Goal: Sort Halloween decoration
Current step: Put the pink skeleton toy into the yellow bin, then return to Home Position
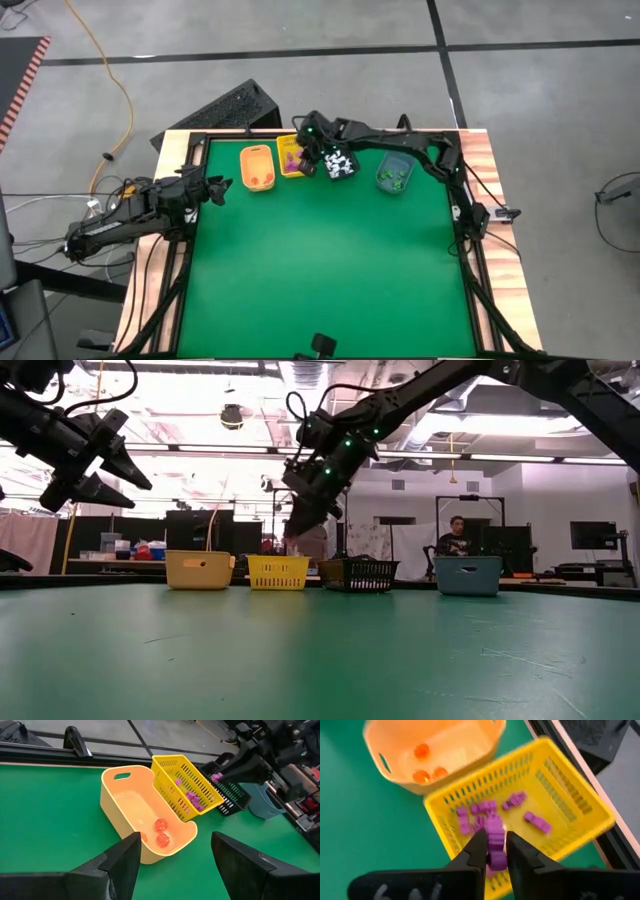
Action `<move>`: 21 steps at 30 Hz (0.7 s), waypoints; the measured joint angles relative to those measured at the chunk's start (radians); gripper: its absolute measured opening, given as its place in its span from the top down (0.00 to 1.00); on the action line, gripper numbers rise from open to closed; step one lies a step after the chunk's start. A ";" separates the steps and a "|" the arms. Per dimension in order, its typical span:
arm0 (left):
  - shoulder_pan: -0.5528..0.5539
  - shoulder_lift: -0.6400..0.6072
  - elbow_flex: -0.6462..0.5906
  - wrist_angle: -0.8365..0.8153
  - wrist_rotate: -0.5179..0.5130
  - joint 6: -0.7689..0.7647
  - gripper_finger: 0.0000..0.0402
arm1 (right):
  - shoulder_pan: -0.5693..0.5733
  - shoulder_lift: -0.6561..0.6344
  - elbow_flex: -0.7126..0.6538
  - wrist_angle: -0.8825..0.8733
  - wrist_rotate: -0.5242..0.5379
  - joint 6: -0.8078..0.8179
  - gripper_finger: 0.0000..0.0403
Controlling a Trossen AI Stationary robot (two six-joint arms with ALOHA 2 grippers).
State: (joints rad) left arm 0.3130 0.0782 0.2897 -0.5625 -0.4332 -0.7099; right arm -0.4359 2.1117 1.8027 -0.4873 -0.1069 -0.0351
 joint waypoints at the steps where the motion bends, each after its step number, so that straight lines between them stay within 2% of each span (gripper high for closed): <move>1: 0.000 0.000 0.000 0.000 0.000 -0.001 0.42 | 0.003 0.004 0.000 0.013 0.003 0.000 0.83; 8: 0.000 0.000 0.000 -0.001 0.000 -0.011 0.42 | 0.009 0.011 0.001 0.056 0.032 -0.008 0.74; 11: 0.000 0.000 0.000 -0.011 0.003 -0.011 0.42 | 0.008 0.008 0.018 0.059 0.013 -0.003 0.70; 21: 0.000 0.000 0.000 -0.031 0.009 -0.028 0.42 | 0.034 -0.115 0.158 0.012 -0.041 -0.035 0.69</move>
State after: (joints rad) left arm 0.3130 0.0780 0.2897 -0.5939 -0.4246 -0.7380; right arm -0.4016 1.9965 1.9610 -0.4750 -0.1474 -0.0703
